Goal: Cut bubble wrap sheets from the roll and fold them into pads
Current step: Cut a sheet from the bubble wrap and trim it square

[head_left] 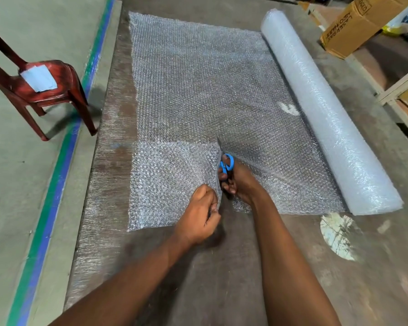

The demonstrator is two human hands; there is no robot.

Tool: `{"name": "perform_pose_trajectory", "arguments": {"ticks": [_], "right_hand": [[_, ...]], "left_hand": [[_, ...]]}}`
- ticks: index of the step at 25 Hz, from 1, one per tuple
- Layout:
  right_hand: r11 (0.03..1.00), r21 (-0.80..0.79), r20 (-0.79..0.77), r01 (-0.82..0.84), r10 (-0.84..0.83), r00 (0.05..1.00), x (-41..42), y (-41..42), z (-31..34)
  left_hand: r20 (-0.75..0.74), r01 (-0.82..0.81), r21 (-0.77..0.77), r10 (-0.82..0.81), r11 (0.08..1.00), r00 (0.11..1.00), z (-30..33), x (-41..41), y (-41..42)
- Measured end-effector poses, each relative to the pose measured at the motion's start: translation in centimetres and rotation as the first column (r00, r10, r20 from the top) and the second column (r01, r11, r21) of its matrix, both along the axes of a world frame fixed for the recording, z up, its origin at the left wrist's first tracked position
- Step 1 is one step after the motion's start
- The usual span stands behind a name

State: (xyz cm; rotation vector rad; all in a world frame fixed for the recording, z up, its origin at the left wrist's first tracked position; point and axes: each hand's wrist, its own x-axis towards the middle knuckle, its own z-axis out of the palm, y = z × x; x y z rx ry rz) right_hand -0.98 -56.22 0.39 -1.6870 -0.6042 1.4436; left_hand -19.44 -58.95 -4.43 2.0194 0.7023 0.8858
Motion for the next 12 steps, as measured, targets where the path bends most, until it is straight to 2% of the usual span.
{"name": "perform_pose_trajectory", "arguments": {"ticks": [6, 10, 12], "right_hand": [[1.000, -0.013, 0.003, 0.003, -0.003, 1.000, -0.2, 0.6, -0.1], [1.000, 0.003, -0.031, 0.021, -0.021, 0.999, -0.1, 1.1, 0.0], [1.000, 0.016, -0.033, 0.013, -0.012, 0.999, 0.0, 1.0, 0.0]], "left_hand": [[0.012, 0.012, -0.062, -0.011, 0.998, 1.000, 0.1, -0.2, 0.0], [0.148, -0.229, -0.159, 0.252, 0.960, 0.956, 4.3, 0.8, 1.8], [0.064, -0.337, -0.061, 0.341, 0.940, 0.938, 5.9, 2.0, 6.6]]}}
